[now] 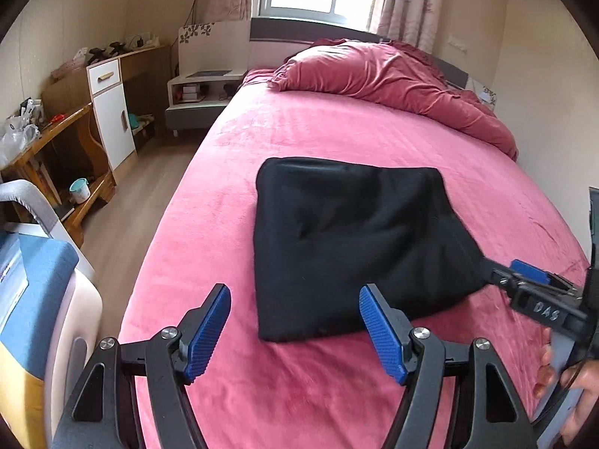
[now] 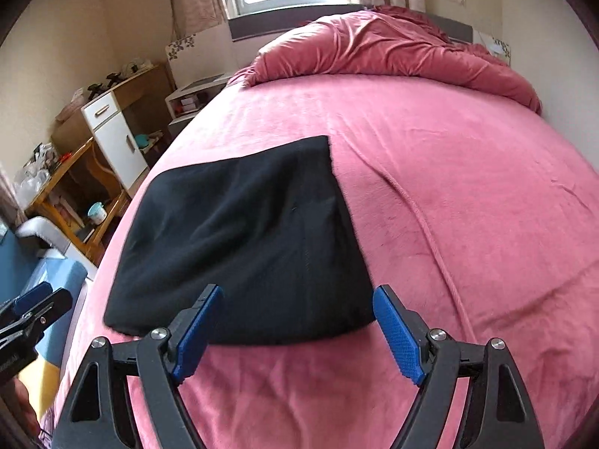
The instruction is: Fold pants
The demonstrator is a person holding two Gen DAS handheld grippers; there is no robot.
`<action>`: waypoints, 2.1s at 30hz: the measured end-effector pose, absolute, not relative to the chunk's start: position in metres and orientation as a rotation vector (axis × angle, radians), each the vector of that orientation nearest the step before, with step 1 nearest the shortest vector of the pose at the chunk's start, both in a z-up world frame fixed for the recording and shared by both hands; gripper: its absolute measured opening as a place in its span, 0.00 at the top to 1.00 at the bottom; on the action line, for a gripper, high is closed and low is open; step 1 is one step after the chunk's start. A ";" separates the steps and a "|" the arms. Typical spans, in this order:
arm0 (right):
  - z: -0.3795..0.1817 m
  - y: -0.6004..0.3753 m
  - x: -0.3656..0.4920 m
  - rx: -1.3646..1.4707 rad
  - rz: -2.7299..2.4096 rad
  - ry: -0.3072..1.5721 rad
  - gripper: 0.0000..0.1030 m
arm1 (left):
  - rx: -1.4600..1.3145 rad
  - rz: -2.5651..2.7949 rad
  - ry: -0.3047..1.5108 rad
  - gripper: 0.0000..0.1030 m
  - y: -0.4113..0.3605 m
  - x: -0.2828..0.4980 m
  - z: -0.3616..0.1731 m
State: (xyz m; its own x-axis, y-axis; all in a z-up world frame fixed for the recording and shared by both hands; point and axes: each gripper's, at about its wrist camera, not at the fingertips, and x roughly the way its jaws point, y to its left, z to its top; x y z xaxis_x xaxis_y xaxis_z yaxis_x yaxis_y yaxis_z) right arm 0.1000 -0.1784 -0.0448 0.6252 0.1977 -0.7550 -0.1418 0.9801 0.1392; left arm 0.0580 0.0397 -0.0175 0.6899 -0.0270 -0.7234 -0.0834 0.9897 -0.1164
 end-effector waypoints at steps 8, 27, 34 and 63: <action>-0.041 -0.158 0.060 0.020 0.182 0.836 0.18 | -0.159 0.038 0.785 0.29 0.035 0.021 -0.014; -0.038 -0.151 0.027 -0.045 0.152 0.812 0.17 | -0.123 0.104 0.746 0.29 0.031 -0.003 -0.008; -0.036 -0.149 0.024 -0.046 0.152 0.808 0.16 | -0.124 0.125 0.760 0.29 0.034 -0.002 -0.012; -0.037 -0.149 0.022 -0.049 0.155 0.808 0.14 | -0.112 0.126 0.749 0.29 0.033 -0.006 -0.009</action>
State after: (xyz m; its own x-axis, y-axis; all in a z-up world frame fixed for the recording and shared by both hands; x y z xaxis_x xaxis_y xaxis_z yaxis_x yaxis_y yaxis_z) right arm 0.0221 -0.1487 -0.0370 0.6803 0.1197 -0.7231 -0.1572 0.9874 0.0155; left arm -0.0065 0.0332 -0.0087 0.7257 0.0743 -0.6840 -0.1539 0.9865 -0.0561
